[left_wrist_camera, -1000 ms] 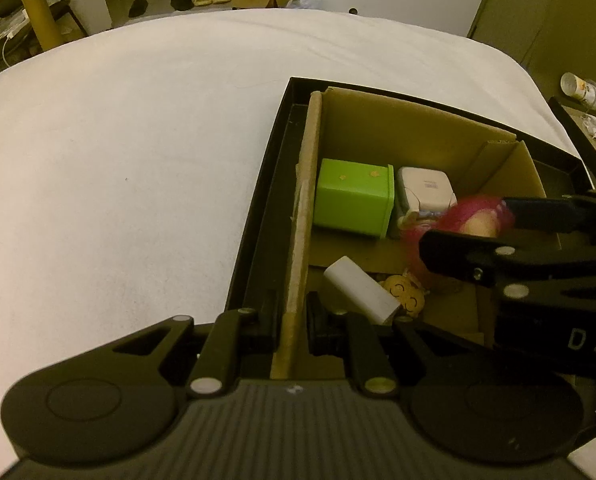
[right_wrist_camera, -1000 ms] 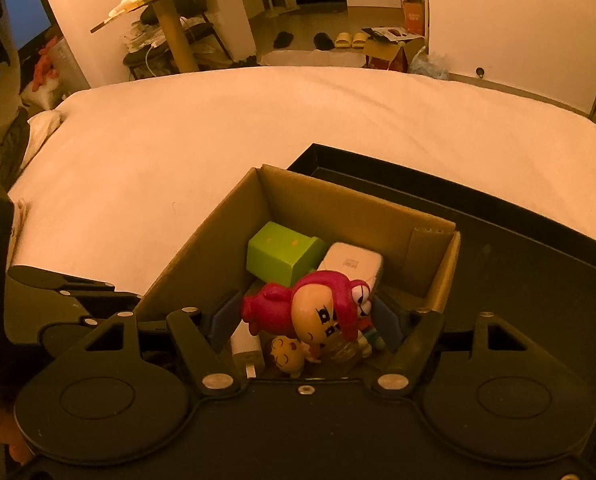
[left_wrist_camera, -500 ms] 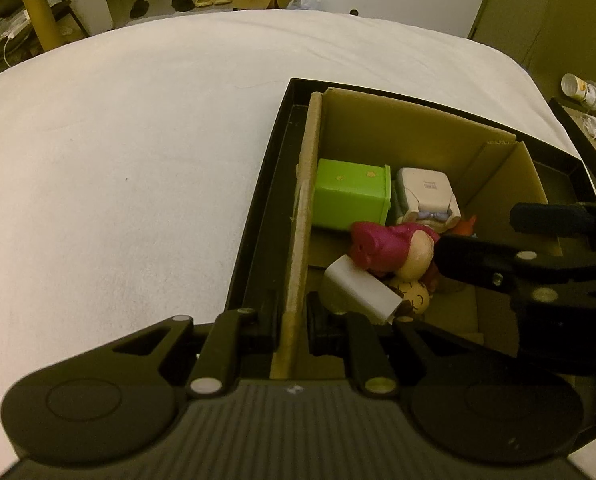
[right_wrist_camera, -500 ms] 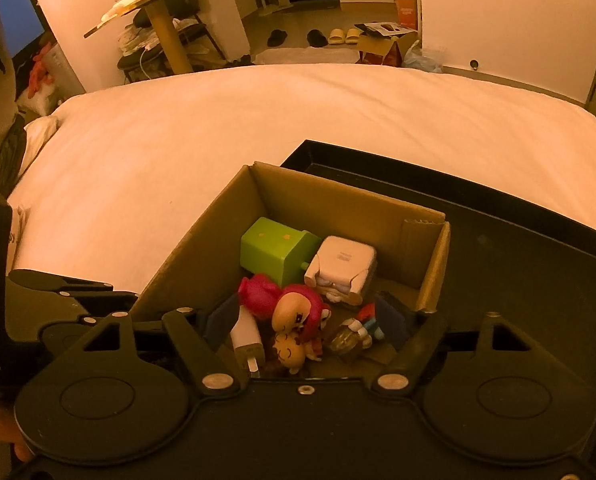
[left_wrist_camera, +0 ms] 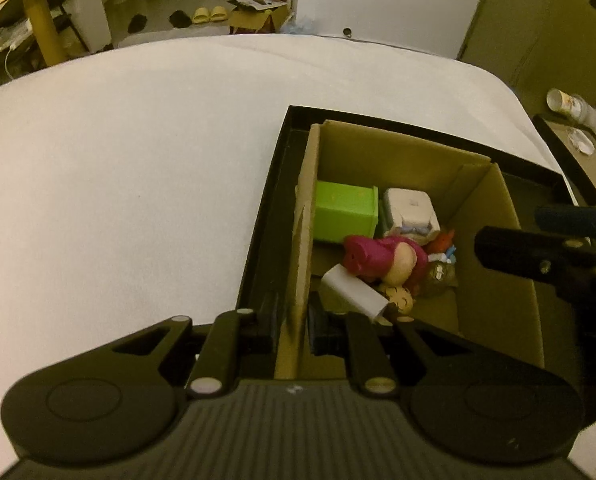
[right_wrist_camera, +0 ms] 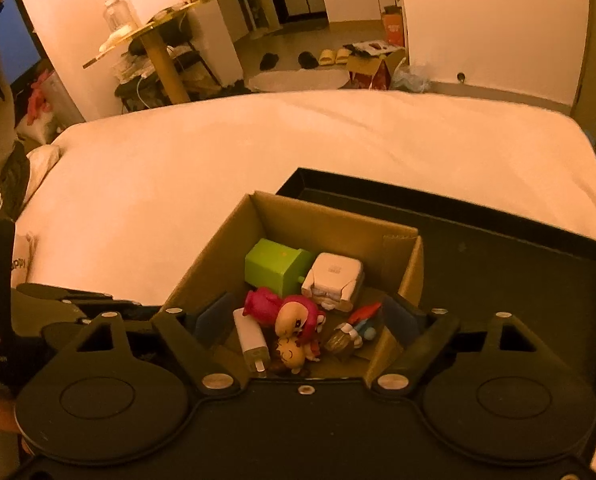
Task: Organize rigid objects
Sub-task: 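Open the right gripper to release the pink doll in the box, then release the box with the left gripper while the right gripper withdraws upward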
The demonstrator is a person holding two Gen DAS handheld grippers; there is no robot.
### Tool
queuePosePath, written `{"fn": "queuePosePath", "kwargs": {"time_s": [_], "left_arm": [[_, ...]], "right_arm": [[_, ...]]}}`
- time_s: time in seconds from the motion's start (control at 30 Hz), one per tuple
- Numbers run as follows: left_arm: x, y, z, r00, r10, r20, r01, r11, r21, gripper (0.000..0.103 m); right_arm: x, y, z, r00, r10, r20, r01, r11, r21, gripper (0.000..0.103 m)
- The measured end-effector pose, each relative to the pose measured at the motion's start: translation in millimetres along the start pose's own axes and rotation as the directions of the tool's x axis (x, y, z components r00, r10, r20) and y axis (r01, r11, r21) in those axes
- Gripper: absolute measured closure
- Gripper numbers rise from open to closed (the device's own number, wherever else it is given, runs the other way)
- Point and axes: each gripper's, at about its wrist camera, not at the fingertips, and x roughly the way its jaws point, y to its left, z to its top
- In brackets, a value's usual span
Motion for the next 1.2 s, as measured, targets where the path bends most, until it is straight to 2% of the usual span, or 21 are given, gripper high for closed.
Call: {"fn": "queuePosePath", "kwargs": {"time_s": [0.2,0.37,0.6,0.67,0.77,1.03,1.2], "left_arm": [[-19.5,1.4,1.4,1.0,-0.014,-0.01,0.014,1.0,0.019,0.085],[-38.3,11.5,-0.4,0.999,-0.027,-0.025,0.027,1.0,0.006,0.055],[-75.7,14.3,-8.2,1.0,-0.024,0.004,0.024,1.0,0.01,0.027],[-86.9,11.7,-10.4,0.999,-0.034,0.016,0.034,0.999,0.025,0.017],[-101.4,5.2,-13.4,0.997,-0.075,0.007,0.075,0.995,0.071,0.01],[-131.1,-14.9,-31.5,0.994,-0.101,0.033,0.094,0.981,0.17,0.001],[-139.3,-20.1,-45.0,0.993,-0.115,0.028,0.109,0.979,0.17,0.0]], "right_arm": [[-13.8,-3.0,-4.6,1.0,-0.026,-0.003,0.027,0.997,0.068,0.008],[-34.2,-3.5,-11.1,0.999,-0.034,0.01,0.032,0.992,0.123,0.0],[-67.3,-3.2,-23.6,0.998,-0.053,0.031,0.048,0.987,0.151,0.0],[-78.6,-4.2,-26.9,0.998,-0.055,0.043,0.047,0.984,0.17,0.0],[-95.2,-6.3,-33.0,0.996,-0.061,0.06,0.048,0.98,0.193,0.0],[-124.7,-14.1,-55.4,0.991,-0.111,0.071,0.09,0.963,0.252,0.0],[-143.5,-9.0,-64.3,0.987,-0.132,0.092,0.107,0.965,0.239,0.0]]}}
